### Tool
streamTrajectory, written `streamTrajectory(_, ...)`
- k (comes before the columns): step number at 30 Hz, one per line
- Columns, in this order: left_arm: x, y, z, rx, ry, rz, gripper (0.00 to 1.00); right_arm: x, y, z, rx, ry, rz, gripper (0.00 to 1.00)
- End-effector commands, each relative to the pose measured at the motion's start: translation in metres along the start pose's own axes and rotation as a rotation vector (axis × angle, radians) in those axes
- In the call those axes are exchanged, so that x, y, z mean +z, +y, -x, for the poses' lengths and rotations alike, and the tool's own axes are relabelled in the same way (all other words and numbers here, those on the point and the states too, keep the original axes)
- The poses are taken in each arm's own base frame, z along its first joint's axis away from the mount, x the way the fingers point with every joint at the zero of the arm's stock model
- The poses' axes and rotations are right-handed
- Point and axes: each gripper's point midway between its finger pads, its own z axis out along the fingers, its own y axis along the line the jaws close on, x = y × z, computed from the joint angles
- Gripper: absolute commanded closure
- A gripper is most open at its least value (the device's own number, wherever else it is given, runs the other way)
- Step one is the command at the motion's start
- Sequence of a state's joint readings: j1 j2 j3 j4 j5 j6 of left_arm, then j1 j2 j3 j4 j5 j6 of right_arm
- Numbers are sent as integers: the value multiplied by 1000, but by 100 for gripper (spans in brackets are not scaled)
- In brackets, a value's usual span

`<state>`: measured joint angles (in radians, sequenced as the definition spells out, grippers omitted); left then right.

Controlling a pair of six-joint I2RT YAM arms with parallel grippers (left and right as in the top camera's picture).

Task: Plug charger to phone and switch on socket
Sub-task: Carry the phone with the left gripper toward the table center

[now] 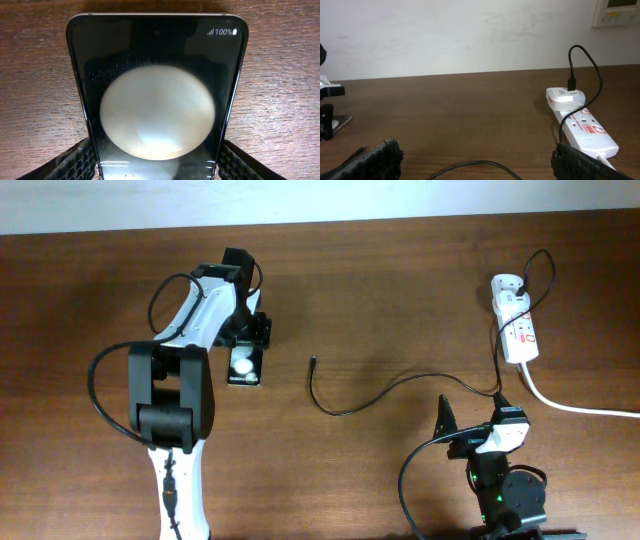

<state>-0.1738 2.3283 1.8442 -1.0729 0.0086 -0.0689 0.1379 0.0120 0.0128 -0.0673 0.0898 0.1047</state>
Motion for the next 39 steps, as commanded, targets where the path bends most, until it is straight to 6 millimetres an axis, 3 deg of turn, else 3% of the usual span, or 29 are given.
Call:
streamTrajectory(1,42,-6,-28,-17,154,-51,39,0,-4,-2,0,2,-17,1)
streamTrajectory(10,-19,-9,7,-13,72,-57,42,0,-4,-2,0,2,-17,1)
streamTrajectory(19,-61,-10,10,-13,62,-58,43,0,-4,-2,0,2,-17,1)
streamTrajectory(26,-145,-16,29,-13,-92,-89,46,0,-4,-2,0,2,-17,1)
streamTrajectory(31,-187,-21,33,-27,-191,-125,47,0,-4,-2,0,2,-17,1)
streamTrajectory(39,-256,-26,20,-16,-343,-168,46,0,-4,-2,0,2,-17,1)
